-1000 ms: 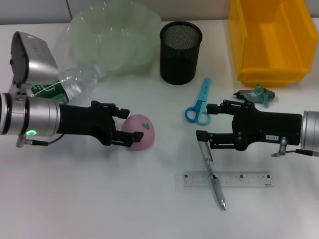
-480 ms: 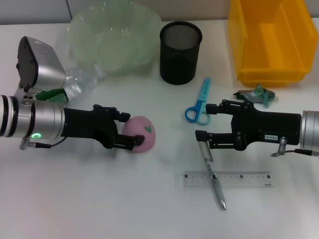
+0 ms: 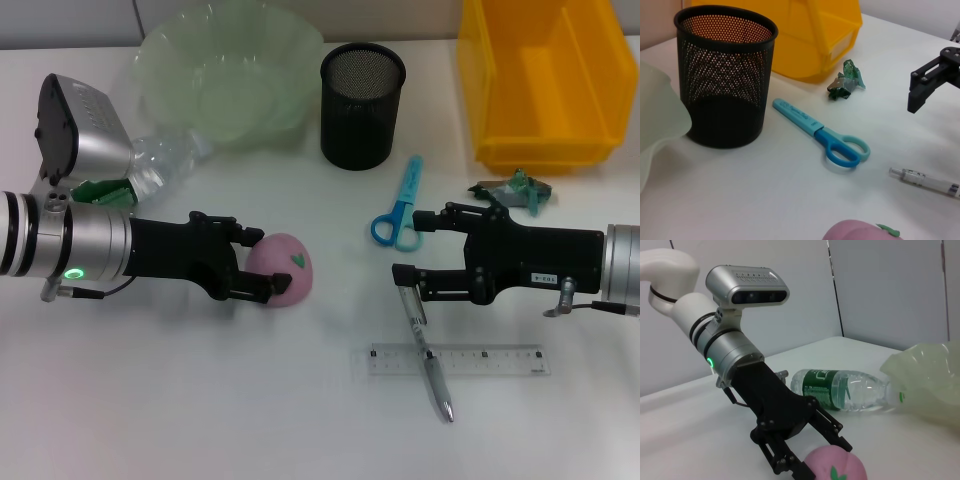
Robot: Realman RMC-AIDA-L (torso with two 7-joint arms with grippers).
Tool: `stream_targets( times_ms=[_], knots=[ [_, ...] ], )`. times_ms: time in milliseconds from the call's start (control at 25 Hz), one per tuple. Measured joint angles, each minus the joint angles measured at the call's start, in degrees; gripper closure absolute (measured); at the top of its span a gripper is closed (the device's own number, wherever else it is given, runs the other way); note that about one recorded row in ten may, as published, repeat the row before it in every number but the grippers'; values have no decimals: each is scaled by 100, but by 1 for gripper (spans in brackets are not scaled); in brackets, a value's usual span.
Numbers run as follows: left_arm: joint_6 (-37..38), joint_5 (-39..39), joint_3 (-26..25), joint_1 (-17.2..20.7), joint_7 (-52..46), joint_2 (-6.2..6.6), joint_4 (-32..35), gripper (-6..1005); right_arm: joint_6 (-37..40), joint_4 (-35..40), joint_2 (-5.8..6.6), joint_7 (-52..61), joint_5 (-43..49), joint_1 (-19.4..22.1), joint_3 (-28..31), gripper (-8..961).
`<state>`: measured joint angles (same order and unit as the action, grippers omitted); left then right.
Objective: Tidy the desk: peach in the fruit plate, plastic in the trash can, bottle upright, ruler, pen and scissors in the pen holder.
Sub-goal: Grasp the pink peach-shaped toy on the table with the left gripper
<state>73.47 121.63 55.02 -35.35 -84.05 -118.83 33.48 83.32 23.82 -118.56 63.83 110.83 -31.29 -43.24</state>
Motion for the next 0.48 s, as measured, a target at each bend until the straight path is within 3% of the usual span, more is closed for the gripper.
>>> stream_targets(
  times_ms=[480],
  knots=[
    [-21, -8, 0, -5, 3, 0, 0, 201, 0, 20, 5, 5, 0, -9, -9, 147]
  ],
)
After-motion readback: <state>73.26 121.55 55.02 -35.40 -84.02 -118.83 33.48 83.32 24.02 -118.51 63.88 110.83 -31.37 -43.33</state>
